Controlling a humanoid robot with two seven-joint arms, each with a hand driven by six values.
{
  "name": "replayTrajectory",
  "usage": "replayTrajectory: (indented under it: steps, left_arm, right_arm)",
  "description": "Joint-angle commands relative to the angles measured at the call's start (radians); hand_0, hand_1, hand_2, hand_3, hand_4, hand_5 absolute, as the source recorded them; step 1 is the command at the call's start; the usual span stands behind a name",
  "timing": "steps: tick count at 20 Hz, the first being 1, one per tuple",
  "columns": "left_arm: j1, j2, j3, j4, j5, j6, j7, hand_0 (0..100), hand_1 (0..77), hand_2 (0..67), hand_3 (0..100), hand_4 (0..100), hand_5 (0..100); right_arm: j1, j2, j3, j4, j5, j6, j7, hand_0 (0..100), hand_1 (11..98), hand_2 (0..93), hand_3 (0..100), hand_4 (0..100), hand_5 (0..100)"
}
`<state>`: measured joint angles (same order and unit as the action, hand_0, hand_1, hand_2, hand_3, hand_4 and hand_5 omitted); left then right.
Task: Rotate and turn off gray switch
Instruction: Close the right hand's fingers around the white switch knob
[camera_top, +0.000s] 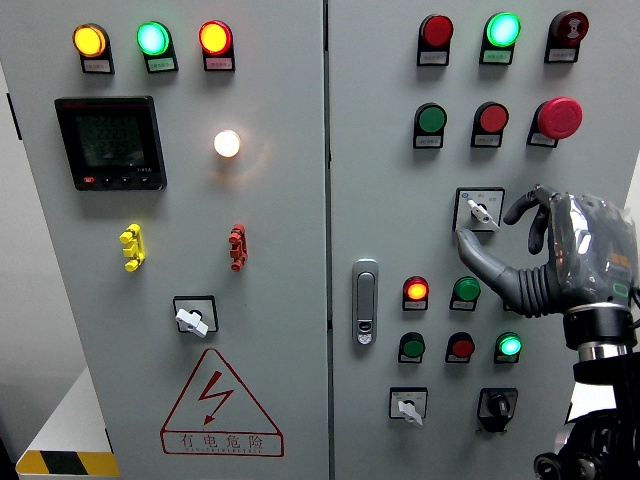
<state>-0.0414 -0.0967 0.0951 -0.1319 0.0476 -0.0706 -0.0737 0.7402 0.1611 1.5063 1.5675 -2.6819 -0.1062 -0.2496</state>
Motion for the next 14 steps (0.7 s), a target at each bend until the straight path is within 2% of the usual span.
replayTrajectory:
  steps: [1,11,12,14]
  left_arm:
    - [0.000,0.000,0.000,0.000,-0.002,0.000,0.000,88,0.0,13.3,19,8,11]
    - [0.000,0.000,0.000,0.000,0.000,0.000,0.000,89,0.0,13.3,19,8,11]
    - [0.000,0.000,0.000,0.000,0.000,0.000,0.000,88,0.0,13.3,19,8,11]
    - [0.000,0.000,0.000,0.000,-0.002,0.000,0.000,88,0.0,13.3,19,8,11]
  right_arm:
    - [0.007,0.0000,0.000,-0.021,0.005,0.000,0.001,0,35.7,64.8,97,100,99]
    - [0.034,0.0000,-0.005,-0.060,0.013,0.000,0.003,0,35.0,64.6,97,100,99]
    - [0.034,0.0015,-0.005,-0.061,0.013,0.000,0.003,0,34.8,64.6,97,100,99]
    - [0.038,0.0000,-0.006,-0.061,0.013,0.003,0.001,0,34.6,64.6,97,100,99]
